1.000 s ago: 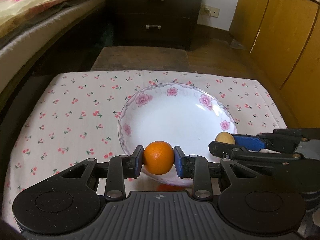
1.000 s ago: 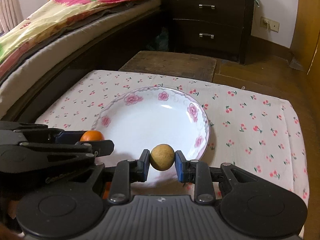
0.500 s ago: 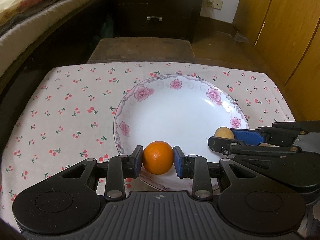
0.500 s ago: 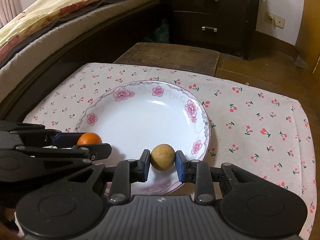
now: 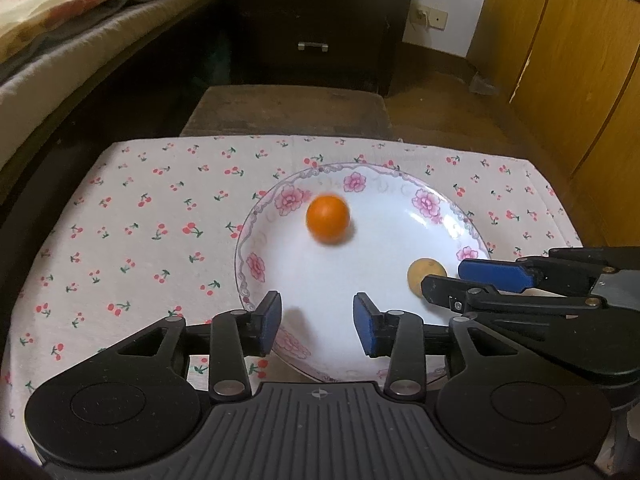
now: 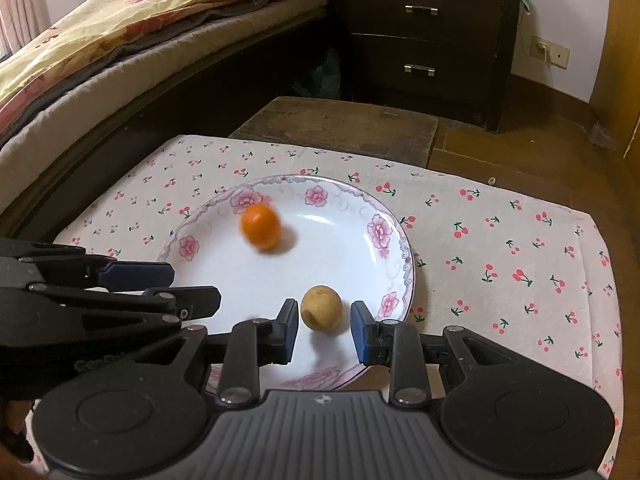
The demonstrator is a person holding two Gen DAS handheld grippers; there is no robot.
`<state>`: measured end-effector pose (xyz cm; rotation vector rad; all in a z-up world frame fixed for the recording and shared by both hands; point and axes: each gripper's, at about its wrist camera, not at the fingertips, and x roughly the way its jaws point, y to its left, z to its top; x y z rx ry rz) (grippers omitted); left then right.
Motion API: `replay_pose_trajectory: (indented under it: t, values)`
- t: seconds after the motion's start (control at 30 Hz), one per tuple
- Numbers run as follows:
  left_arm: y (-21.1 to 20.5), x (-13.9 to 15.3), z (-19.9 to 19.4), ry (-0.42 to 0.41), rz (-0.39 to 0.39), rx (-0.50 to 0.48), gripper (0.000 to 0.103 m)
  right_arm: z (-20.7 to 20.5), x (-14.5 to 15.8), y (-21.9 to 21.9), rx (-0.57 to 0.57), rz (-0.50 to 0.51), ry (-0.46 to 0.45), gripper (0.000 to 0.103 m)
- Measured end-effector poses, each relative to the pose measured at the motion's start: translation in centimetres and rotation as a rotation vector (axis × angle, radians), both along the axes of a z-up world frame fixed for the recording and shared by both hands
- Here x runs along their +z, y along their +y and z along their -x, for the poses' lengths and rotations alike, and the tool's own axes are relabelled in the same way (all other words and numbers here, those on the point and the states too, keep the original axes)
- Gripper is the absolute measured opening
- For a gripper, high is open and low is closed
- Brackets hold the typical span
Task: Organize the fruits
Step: 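Open the left tool over the plate while the right tool releases its fruit, then move both tools back toward the remaining fruit cluster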
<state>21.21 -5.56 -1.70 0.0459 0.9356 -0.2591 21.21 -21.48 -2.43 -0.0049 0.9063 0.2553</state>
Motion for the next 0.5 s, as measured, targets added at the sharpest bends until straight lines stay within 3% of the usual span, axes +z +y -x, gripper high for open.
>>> replay_pose_trajectory:
  t: [0.5]
  values:
    - [1.5, 2.5, 2.7, -0.036, 0.041, 0.005, 0.053, 3.1, 2.9, 0.4, 0.000, 0.023, -0.035, 0.032]
